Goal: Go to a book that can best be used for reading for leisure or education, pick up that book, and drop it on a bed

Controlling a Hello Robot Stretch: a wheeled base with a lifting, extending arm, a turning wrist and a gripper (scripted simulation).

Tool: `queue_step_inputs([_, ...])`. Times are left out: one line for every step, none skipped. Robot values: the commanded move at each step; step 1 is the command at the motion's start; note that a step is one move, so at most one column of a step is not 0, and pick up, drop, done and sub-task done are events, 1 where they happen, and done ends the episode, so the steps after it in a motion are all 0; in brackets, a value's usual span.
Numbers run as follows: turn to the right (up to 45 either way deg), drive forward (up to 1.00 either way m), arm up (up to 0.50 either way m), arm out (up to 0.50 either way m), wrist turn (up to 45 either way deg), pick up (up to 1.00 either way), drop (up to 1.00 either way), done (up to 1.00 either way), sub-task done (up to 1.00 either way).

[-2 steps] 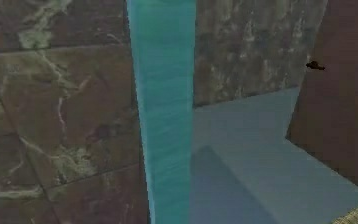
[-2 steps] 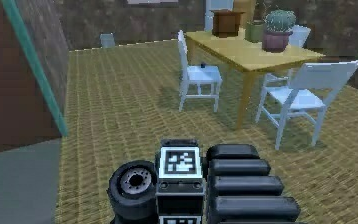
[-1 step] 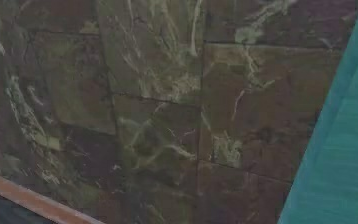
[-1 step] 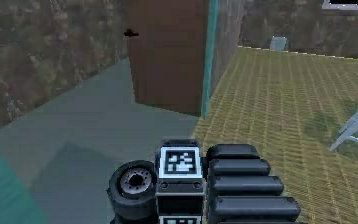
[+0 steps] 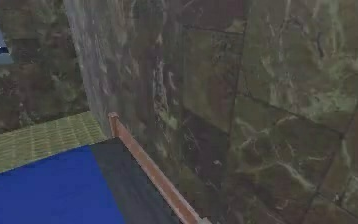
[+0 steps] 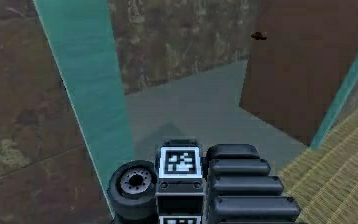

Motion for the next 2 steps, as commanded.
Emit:
queue_step_inputs([-45.0,0.0,0.0,0.0,0.0,0.0,0.0,0.0,0.0])
queue_step_inputs([-45.0,0.0,0.0,0.0,0.0,0.0,0.0,0.0,0.0])
